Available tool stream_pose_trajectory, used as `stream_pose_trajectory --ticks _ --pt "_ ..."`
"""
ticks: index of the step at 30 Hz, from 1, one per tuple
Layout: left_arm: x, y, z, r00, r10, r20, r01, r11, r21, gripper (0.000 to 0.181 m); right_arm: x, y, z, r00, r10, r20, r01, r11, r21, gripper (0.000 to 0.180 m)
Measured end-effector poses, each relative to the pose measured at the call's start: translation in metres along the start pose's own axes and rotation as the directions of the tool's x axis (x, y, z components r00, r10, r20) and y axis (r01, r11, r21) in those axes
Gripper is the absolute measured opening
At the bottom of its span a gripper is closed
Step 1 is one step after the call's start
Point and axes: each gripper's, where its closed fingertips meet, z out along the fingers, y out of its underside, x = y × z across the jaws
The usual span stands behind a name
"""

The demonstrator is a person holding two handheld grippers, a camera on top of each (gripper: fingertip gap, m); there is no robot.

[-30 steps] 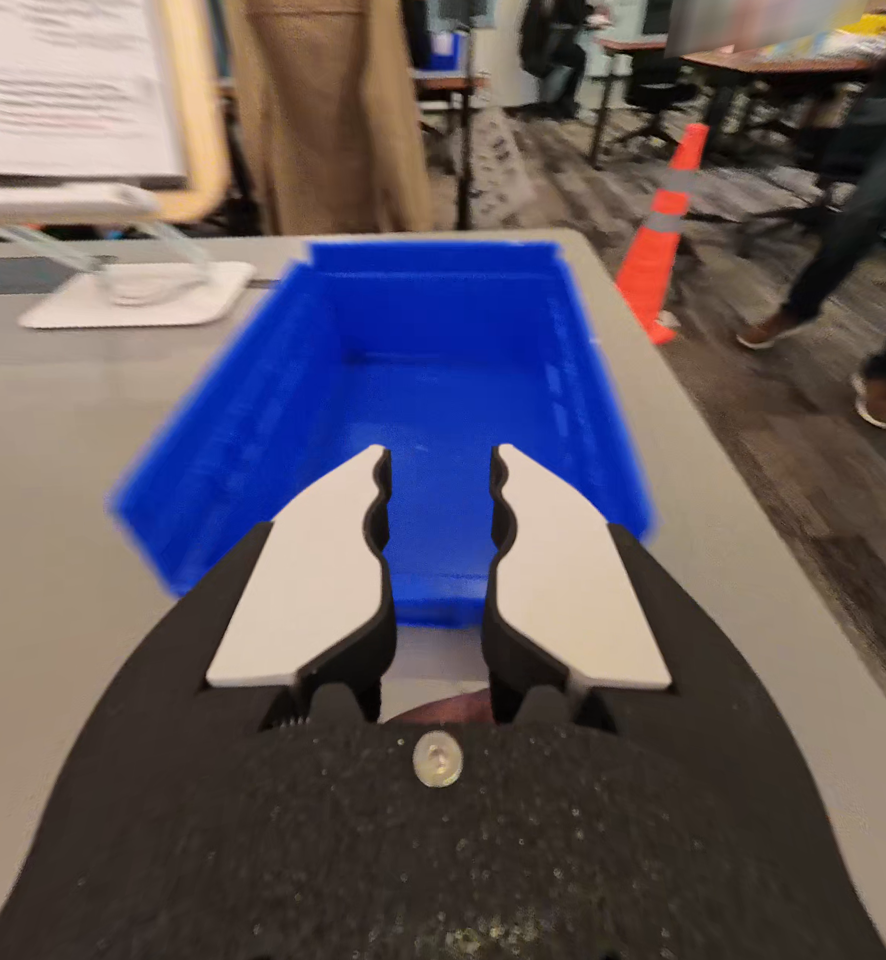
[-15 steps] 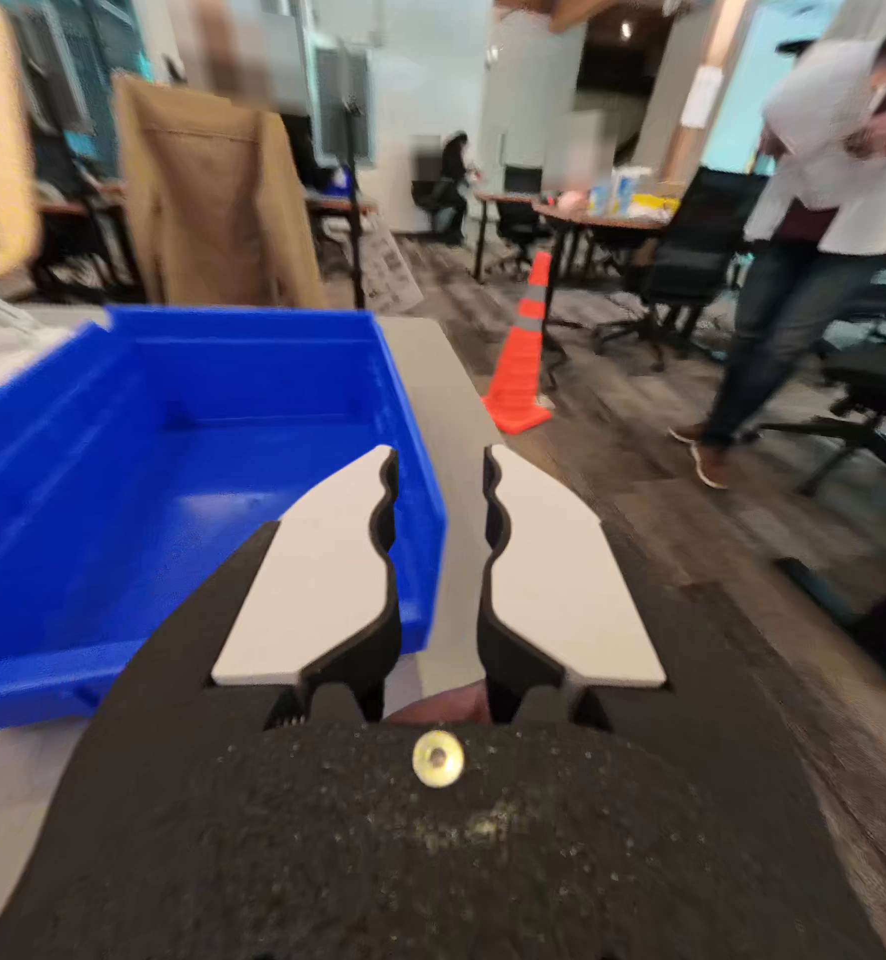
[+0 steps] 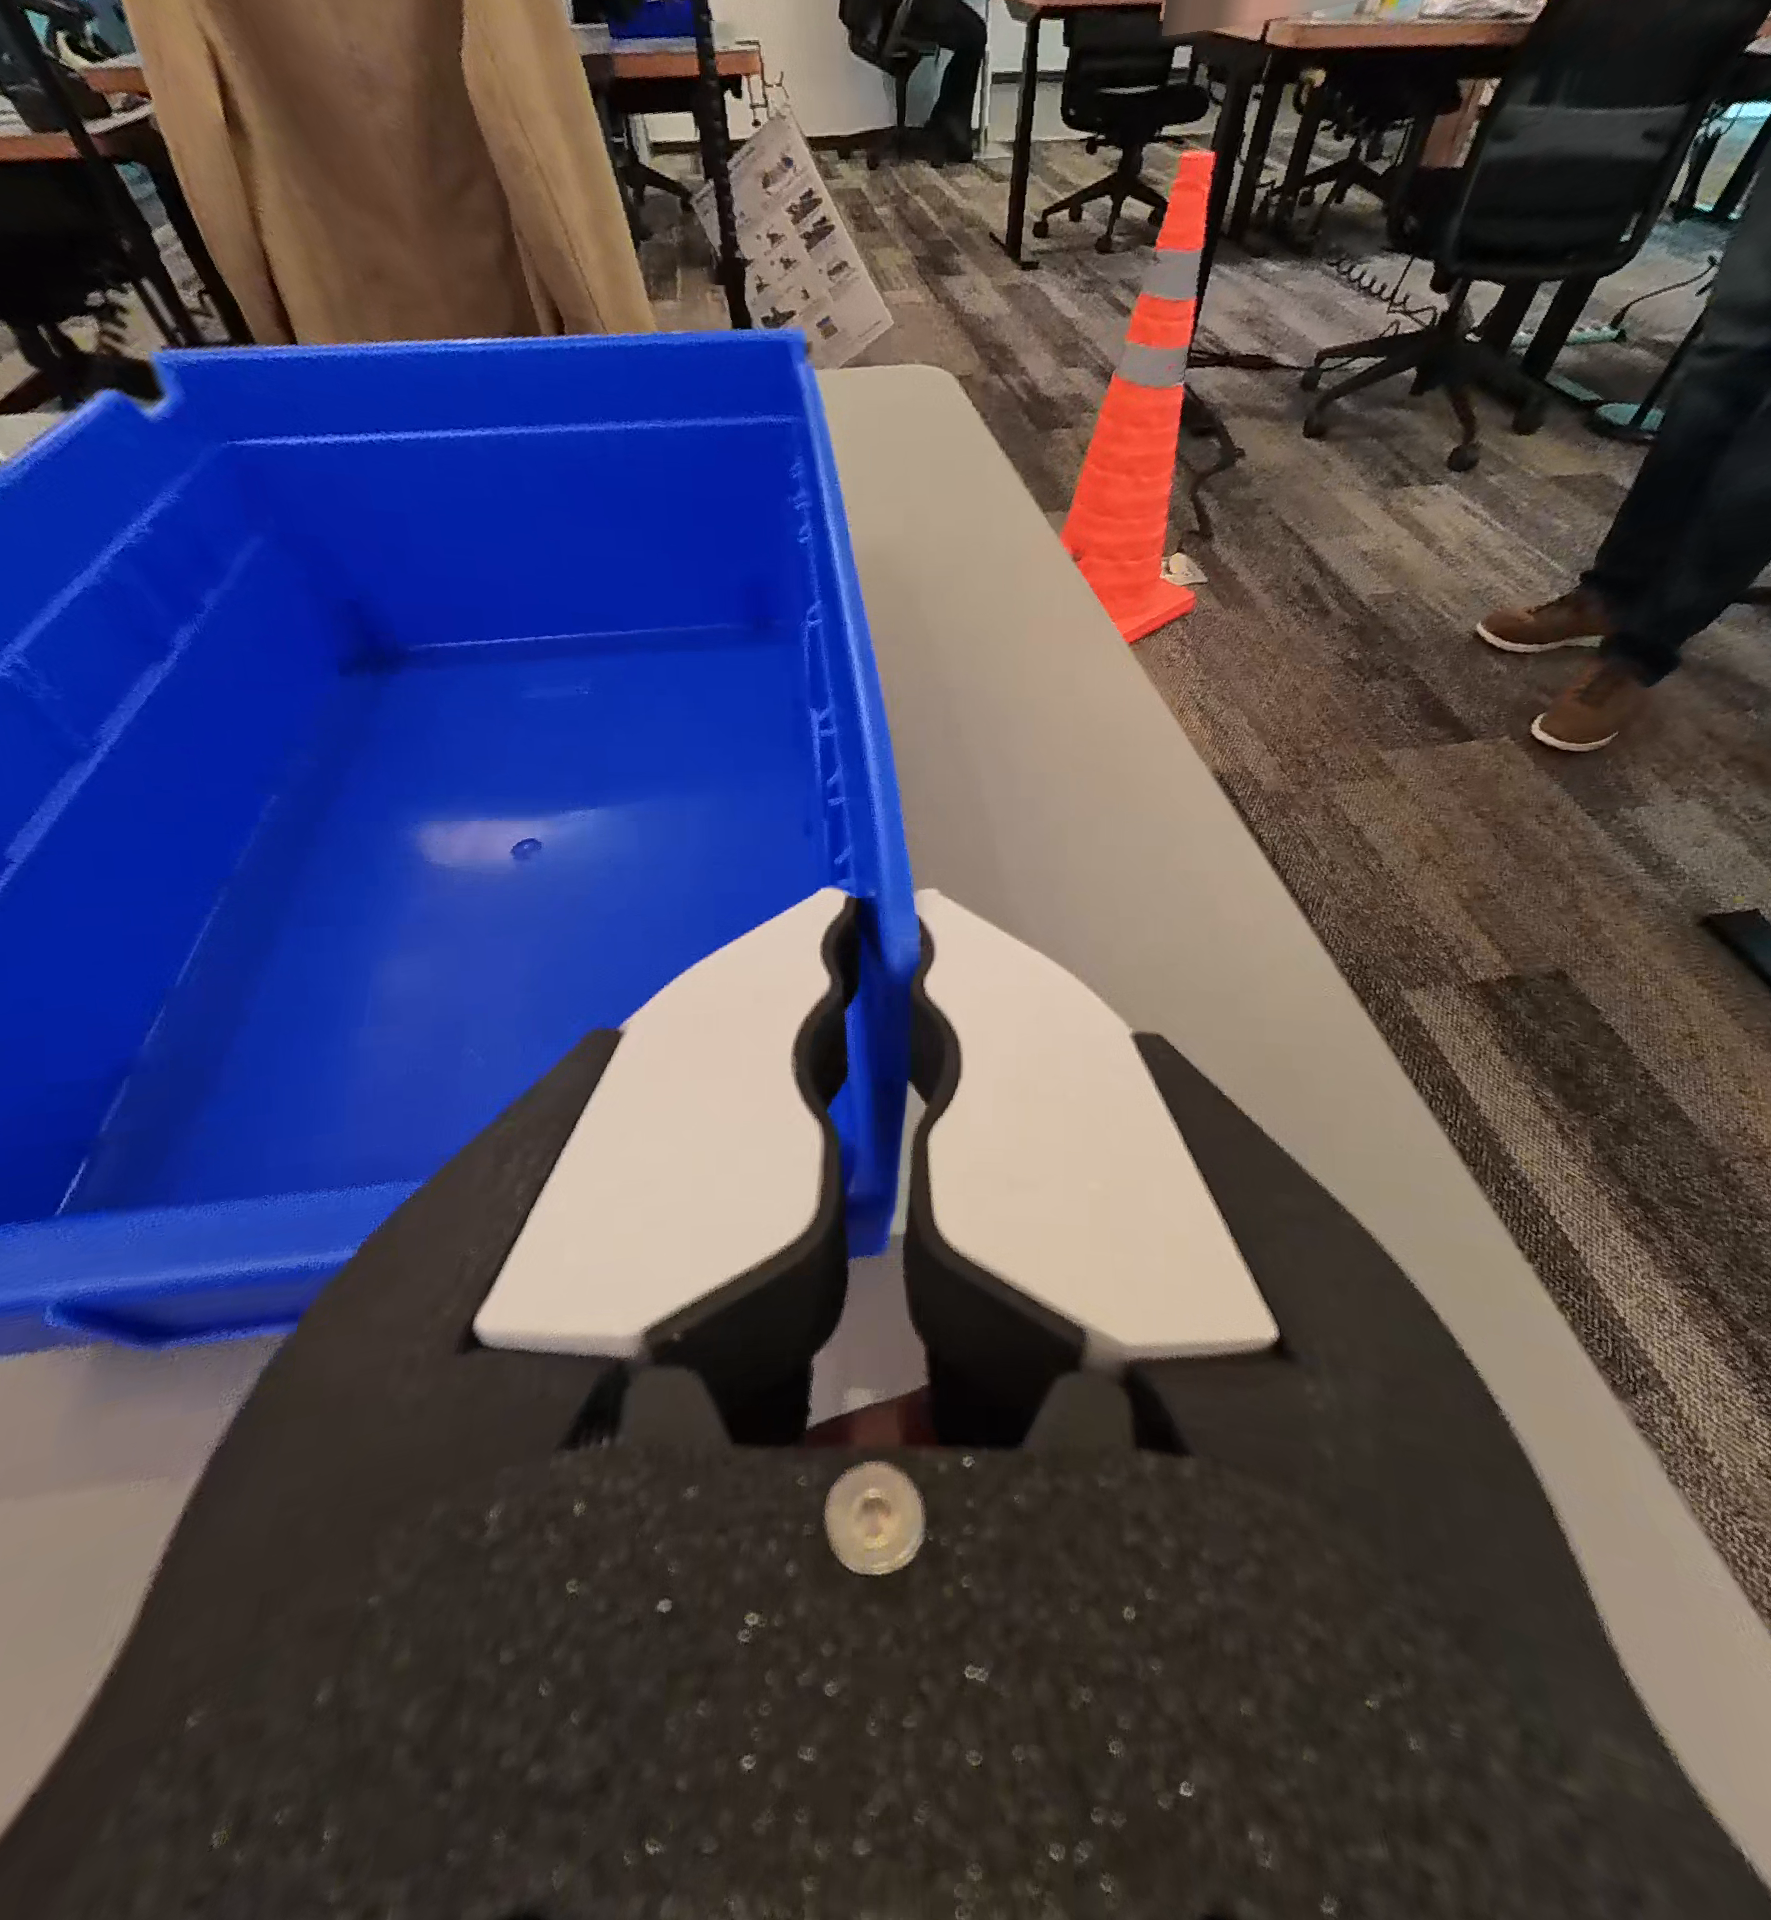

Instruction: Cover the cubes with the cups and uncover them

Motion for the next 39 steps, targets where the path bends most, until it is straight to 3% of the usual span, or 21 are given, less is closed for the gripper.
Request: stream_pose_trajectory --ticks 4,9,12,14,16,21,24,27,39 --pt "-0.005 0.003 -0.001 1.0 0.005 0.024 -0.005 1.0 -0.001 0.051 -0.005 0.001 -0.002 1.0 -0.004 0.022 0.004 1.0 -0.009 0.006" --pt "-0.022 0.006 -0.007 0.989 -0.134 0.059 0.136 0.99 -0.024 0.046 -0.014 -0.035 -0.041 0.99 -0.133 -0.045 0.135 0.99 0.045 0.034" --pt "-0.034 0.009 -0.012 0.974 -0.216 0.071 0.217 0.976 -0.011 0.048 -0.089 -0.046 -0.078 0.966 -0.177 0.189 0.163 0.983 0.091 0.033" --pt "-0.04 0.012 -0.016 0.967 -0.242 0.077 0.243 0.97 -0.011 0.049 -0.163 -0.025 -0.101 0.879 -0.122 0.461 0.11 0.992 0.054 0.036" --pt "-0.041 0.012 -0.021 0.963 -0.261 0.073 0.261 0.965 0.001 0.051 -0.224 0.002 -0.116 0.773 -0.069 0.631 0.089 0.996 0.0 0.039" --pt "-0.033 0.008 -0.036 0.971 -0.229 0.074 0.227 0.973 0.038 0.056 -0.306 0.07 -0.127 0.638 0.011 0.77 0.182 0.969 -0.165 0.041" --pt "-0.026 0.008 -0.041 0.976 -0.208 0.062 0.205 0.978 0.047 0.057 -0.319 0.084 -0.128 0.654 0.013 0.757 0.18 0.968 -0.172 0.053" --pt "-0.025 0.01 -0.043 0.976 -0.209 0.061 0.207 0.977 0.04 0.057 -0.319 0.073 -0.132 0.677 0.021 0.736 0.113 0.985 -0.132 0.061" --pt "-0.023 0.015 -0.04 0.978 -0.196 0.074 0.196 0.98 0.007 0.053 -0.315 0.067 -0.135 0.698 -0.042 0.715 0.145 0.986 -0.083 0.058"
